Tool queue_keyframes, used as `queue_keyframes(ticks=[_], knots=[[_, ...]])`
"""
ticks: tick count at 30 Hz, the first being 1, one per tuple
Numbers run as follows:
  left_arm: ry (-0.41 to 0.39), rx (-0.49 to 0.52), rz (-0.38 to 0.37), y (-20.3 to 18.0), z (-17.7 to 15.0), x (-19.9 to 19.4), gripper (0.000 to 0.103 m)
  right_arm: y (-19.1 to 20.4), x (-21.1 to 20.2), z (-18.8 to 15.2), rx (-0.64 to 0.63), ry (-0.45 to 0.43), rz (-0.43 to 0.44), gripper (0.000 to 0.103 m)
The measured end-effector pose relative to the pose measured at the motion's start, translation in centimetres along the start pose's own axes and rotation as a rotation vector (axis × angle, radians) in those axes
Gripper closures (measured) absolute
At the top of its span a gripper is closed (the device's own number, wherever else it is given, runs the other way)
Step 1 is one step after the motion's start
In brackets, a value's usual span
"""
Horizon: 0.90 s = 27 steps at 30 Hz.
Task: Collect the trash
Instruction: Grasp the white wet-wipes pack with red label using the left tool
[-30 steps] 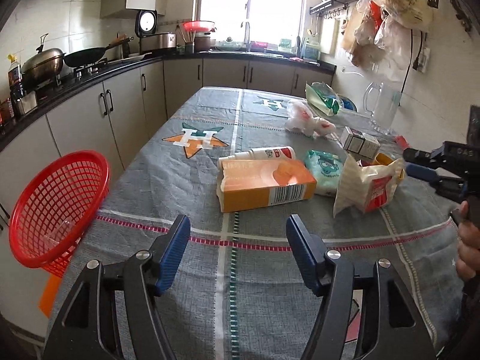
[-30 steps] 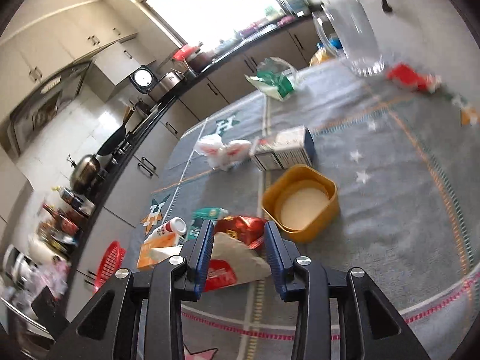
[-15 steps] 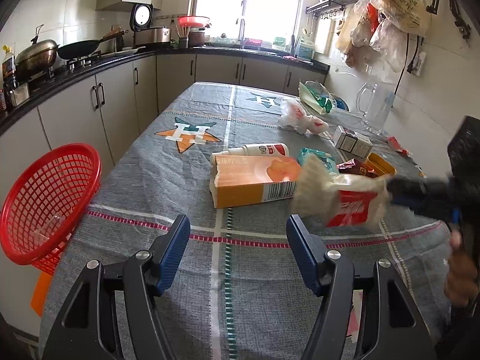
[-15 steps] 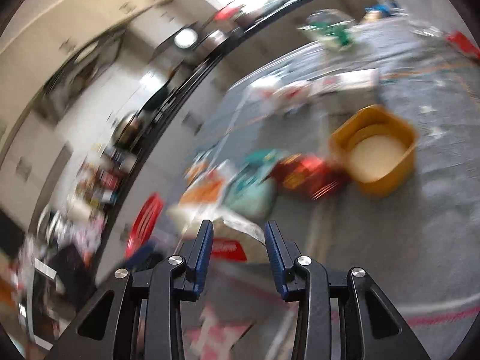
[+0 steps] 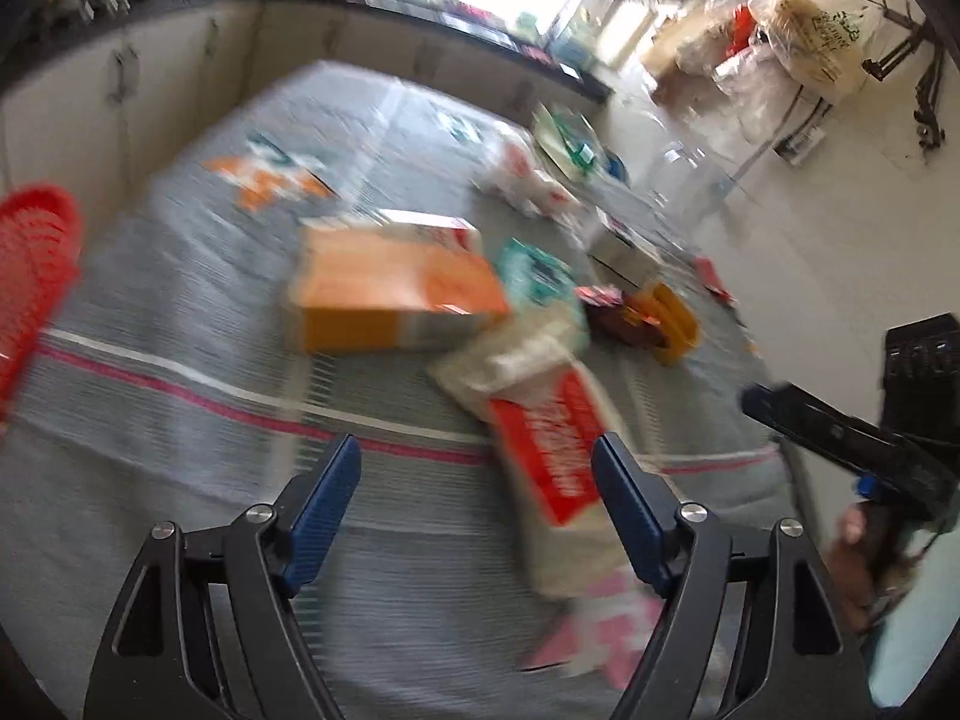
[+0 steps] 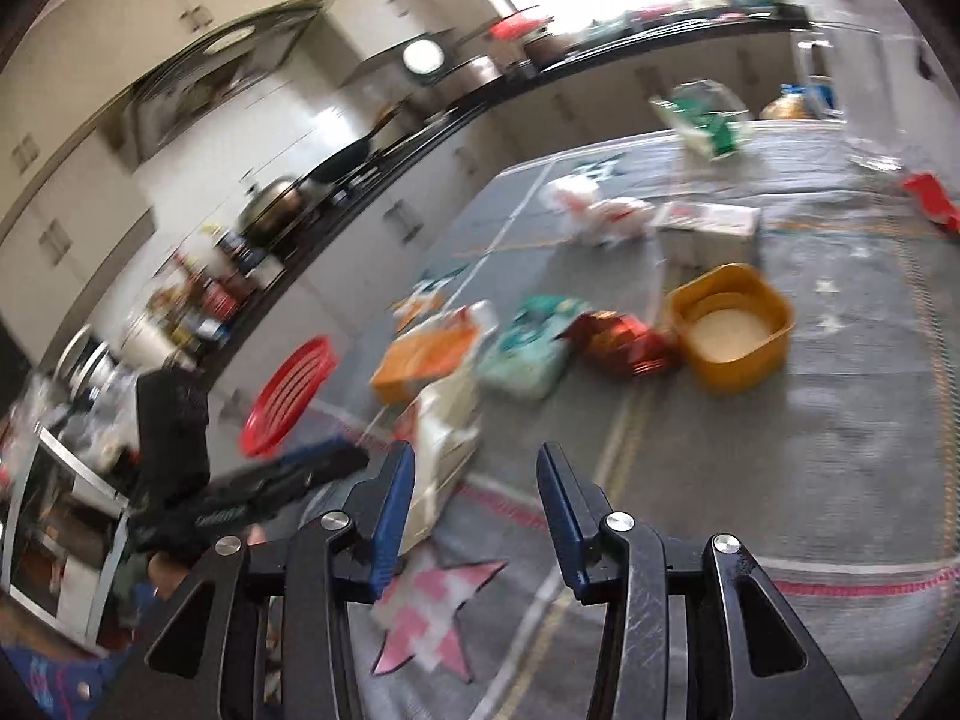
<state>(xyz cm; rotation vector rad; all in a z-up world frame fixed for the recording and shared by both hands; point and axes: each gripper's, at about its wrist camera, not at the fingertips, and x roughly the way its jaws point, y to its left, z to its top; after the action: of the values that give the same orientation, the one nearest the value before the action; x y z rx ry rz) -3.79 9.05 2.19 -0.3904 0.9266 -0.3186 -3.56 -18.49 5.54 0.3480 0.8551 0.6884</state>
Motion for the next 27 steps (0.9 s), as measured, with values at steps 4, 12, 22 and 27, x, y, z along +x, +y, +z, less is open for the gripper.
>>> queue_keyframes(ticks=[4, 12, 22, 27], knots=[[0.028, -0.065, 0.002, -1.3, 0.8, 1.4, 0.02, -0.8, -0.1, 0.5, 0.049, -0.026, -0.02, 0.057], [0.076, -0.014, 0.18, -4.6, 2.0, 4.7, 0.012, -6.7, -1.1, 4.7, 0.228, -0.073, -0.279, 0.054], [0.018, 0.14, 0.278, -5.3, 0.7, 5.6, 0.053, -9.9, 4.1, 7.3, 0.235, 0.029, -0.456, 0.08], [-0.054, 0.166, 0.198, -5.0, -0.3, 4.6, 0.054, -10.6, 4.5, 6.7, 0.221, 0.034, -0.469, 0.09]])
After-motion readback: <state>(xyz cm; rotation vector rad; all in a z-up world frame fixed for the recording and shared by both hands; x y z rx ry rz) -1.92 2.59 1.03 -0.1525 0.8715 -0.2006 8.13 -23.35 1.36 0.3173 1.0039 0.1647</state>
